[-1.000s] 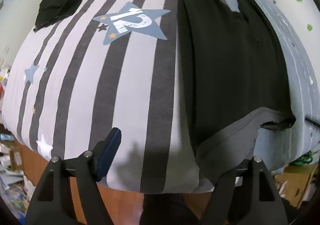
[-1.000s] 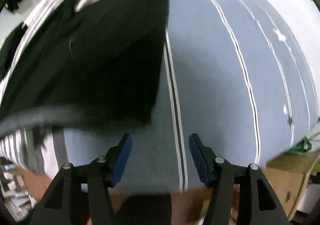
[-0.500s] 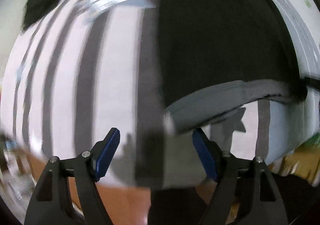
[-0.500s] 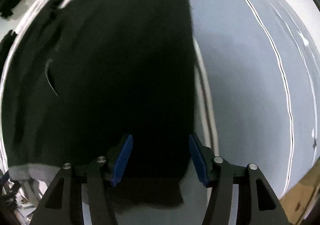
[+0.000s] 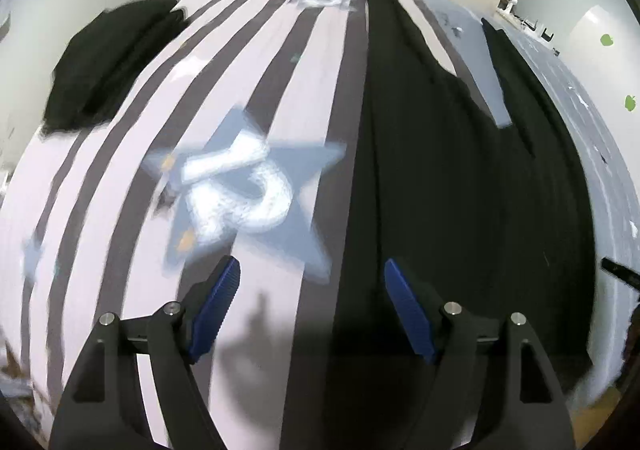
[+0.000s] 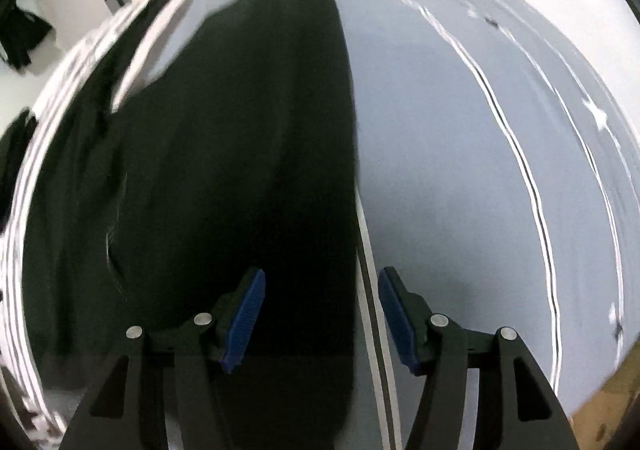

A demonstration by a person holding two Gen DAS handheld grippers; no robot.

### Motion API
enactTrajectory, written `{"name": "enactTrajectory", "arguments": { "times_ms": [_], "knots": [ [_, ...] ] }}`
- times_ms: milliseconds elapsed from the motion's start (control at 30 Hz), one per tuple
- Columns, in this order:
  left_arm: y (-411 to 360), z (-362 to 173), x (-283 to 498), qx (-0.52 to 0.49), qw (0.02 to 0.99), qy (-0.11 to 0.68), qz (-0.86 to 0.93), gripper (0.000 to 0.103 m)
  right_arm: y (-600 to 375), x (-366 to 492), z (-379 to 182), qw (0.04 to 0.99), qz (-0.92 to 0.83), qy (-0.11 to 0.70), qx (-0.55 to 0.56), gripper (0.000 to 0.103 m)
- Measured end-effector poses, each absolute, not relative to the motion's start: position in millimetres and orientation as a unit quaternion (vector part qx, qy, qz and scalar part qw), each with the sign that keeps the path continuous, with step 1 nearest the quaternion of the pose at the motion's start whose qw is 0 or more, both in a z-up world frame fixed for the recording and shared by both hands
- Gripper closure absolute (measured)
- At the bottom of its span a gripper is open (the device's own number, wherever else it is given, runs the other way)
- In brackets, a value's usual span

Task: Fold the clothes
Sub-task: 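Smooth the black garment flat with both open grippers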

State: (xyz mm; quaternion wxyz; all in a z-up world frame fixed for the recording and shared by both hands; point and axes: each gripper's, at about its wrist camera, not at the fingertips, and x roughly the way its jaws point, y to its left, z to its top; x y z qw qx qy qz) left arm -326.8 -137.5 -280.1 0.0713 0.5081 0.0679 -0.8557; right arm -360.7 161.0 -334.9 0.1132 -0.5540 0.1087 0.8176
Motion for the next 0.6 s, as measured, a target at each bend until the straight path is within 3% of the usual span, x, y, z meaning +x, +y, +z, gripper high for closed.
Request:
{"name": "enactTrajectory", "arguments": {
  "times_ms": [233,433,467,567,600],
  "knots": [
    [-141.3,-311.6,-447.6,0.487,0.062,0.089,-0.867,0.03,198.2,-435.4,-342.9,0.131,0.843,0.123,-0.507,0.048],
    [-143.5,-340.5,-519.3,0.501,0.041,0.083,-0.861,0.034,191.3,-500.1,-367.1,0.121,0.861,0.074,-0.489,0.047],
    [-144.3,-345.3,-526.7,0.504,0.03,0.085,-0.859,0.038,187.6,-503.3,-375.6,0.122,0.86,0.075,-0.489,0.047],
    [-143.2,-348.6,-536.0,0.505,0.022,0.058,-0.861,0.076,192.9,-514.6,-396.2,0.13,0.852,0.094,-0.498,0.046],
    [-145.3,-346.7,-537.5,0.504,0.032,0.044,-0.862,0.1,194.4,-511.3,-401.4,0.131,0.85,0.099,-0.5,0.043]
  ]
}}
